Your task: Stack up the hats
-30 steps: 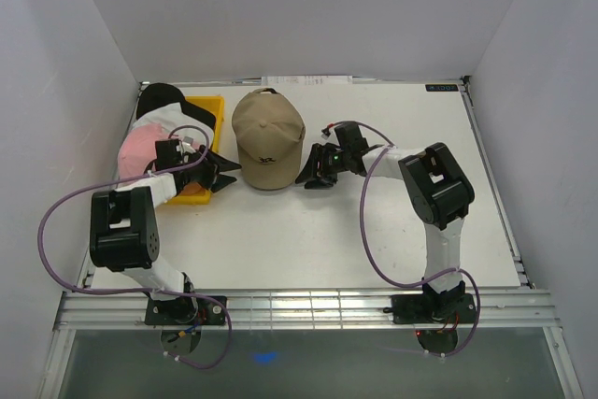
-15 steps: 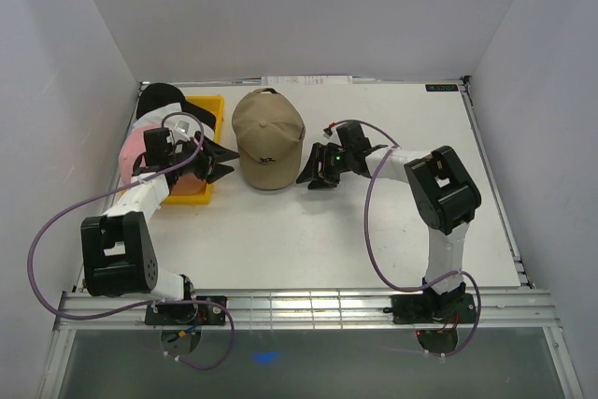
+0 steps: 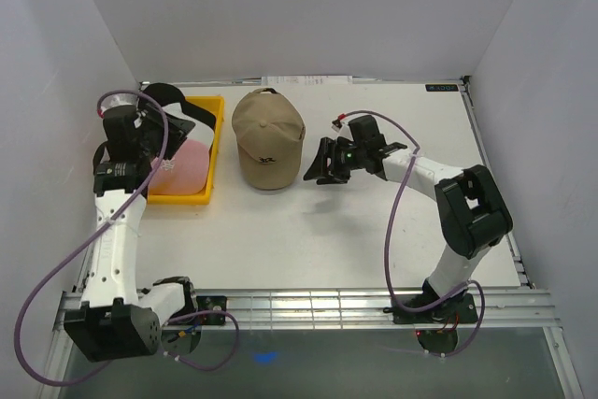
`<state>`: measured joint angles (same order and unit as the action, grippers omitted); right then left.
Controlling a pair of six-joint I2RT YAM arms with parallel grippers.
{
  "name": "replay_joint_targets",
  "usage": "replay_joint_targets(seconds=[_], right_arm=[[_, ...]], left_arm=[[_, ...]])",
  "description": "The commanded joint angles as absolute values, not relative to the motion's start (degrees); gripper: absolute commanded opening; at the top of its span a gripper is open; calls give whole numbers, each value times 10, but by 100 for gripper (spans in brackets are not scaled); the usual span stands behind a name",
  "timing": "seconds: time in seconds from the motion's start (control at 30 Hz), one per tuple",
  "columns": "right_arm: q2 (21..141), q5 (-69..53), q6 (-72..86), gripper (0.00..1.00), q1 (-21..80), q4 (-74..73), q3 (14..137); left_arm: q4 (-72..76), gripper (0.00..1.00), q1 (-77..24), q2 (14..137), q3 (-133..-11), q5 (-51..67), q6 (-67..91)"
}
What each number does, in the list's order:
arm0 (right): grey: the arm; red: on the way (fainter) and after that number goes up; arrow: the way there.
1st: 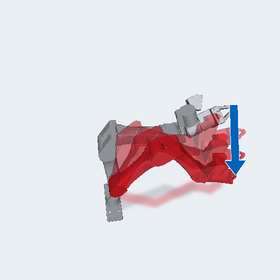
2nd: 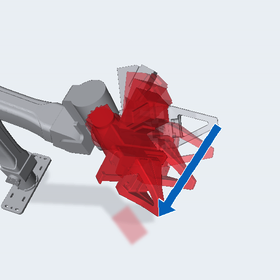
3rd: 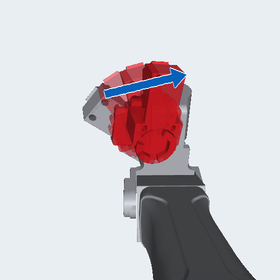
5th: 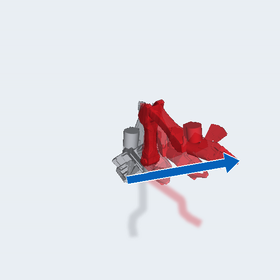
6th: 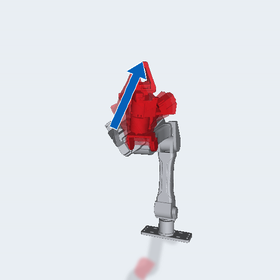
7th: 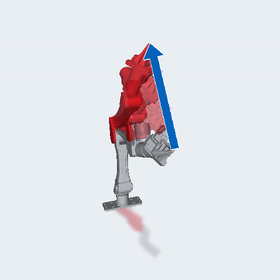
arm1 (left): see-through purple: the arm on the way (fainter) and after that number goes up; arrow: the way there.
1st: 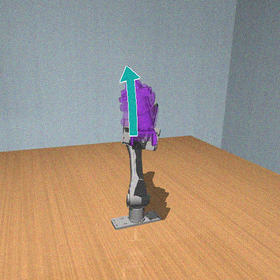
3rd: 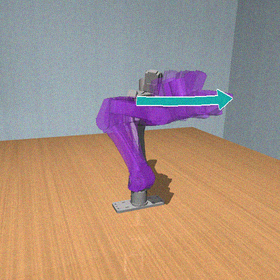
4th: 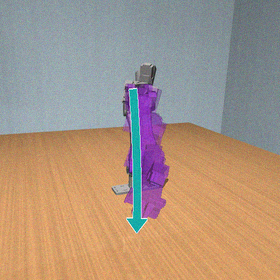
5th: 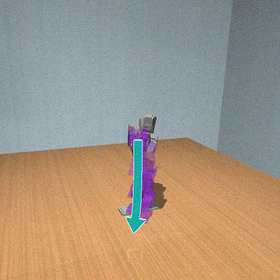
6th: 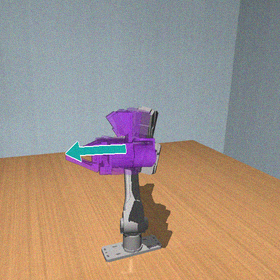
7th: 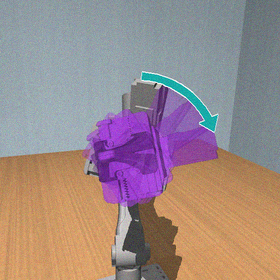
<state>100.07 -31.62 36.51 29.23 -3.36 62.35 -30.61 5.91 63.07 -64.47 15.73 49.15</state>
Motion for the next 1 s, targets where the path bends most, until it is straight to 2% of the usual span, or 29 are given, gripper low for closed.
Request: replay_joint_targets(seconds=[0.0, 0.13, 0.23, 0.27, 0.37, 0.57, 0.97], right_arm=[[964, -304, 322, 62, 290, -81, 615], [934, -279, 308, 64, 285, -101, 596], [919, -279, 295, 64, 281, -100, 568], [914, -279, 293, 65, 281, -98, 561], [897, -289, 287, 67, 281, -85, 538], [880, -295, 264, 68, 280, -80, 519], [898, -329, 243, 68, 263, -68, 512]], left_arm=[[-459, 55, 63, 601, -679, -91, 506], [-487, 59, 63, 623, -691, -148, 541], [-506, 66, 69, 662, -713, -176, 554], [-506, 72, 71, 669, -716, -181, 558], [-499, 76, 92, 700, -721, -185, 563], [-494, 76, 158, 783, -743, -146, 556], [-469, 71, 174, 849, -753, -159, 549]])
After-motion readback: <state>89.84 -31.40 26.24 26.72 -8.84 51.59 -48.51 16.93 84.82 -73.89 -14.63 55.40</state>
